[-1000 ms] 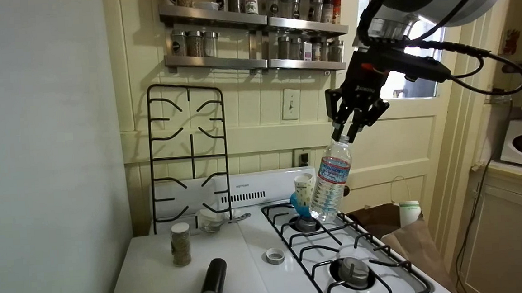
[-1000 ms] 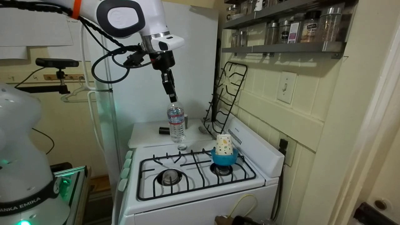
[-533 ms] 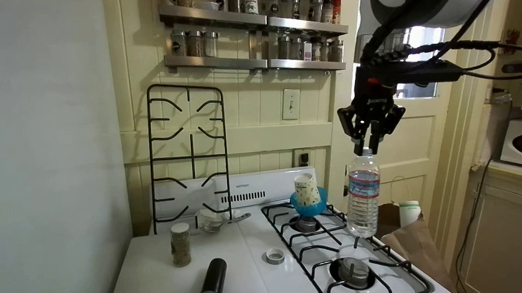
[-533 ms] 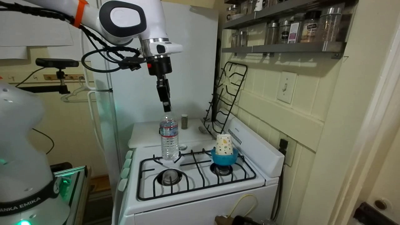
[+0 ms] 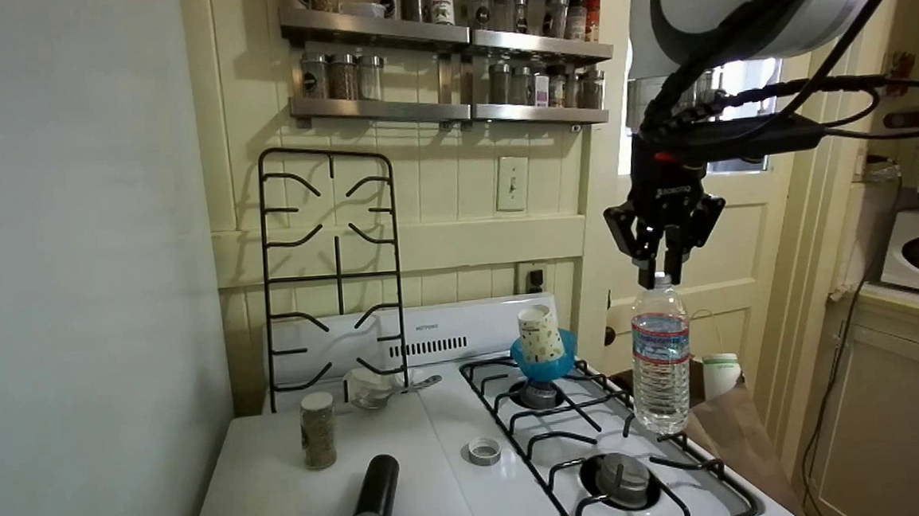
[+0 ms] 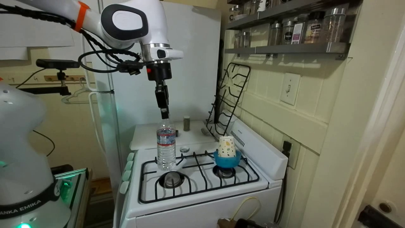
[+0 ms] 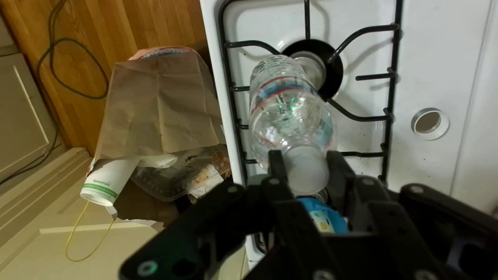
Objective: Separate the items on the stove
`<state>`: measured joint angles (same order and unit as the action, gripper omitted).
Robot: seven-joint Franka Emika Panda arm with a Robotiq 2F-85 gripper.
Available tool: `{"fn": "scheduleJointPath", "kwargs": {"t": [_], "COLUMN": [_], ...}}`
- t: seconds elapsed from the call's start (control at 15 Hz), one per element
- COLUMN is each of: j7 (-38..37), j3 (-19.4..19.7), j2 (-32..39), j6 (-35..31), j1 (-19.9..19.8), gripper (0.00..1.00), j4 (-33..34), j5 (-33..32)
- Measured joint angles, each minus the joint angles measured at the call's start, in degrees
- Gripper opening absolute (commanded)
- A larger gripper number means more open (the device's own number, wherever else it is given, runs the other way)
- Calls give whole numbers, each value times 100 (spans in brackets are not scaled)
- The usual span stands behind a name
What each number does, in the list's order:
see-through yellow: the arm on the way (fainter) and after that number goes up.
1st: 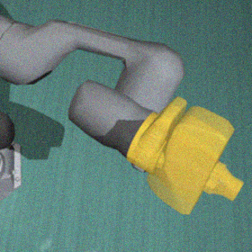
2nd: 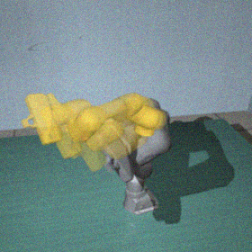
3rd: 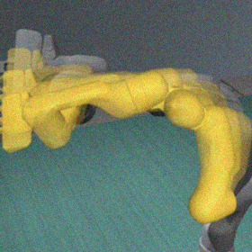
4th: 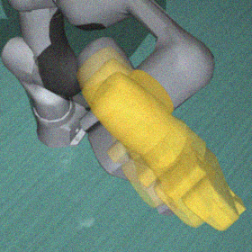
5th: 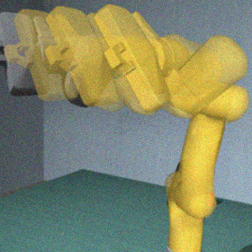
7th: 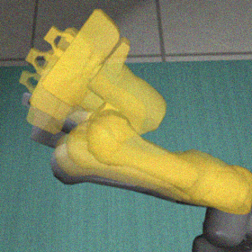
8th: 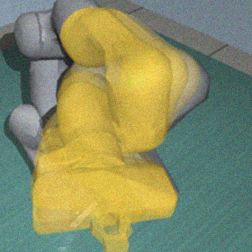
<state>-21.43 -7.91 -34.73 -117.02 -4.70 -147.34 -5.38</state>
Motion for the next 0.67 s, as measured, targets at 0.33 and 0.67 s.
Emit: {"fn": "scheduleJointPath", "kwargs": {"t": [0.33, 0.67], "j7": [-43, -54], "j3": [6, -4], "j2": [172, 325], "j6": [-620, -860], "j1": [1, 164], "gripper": [8, 8], "j4": [-181, -320], "j5": [16, 82]}}
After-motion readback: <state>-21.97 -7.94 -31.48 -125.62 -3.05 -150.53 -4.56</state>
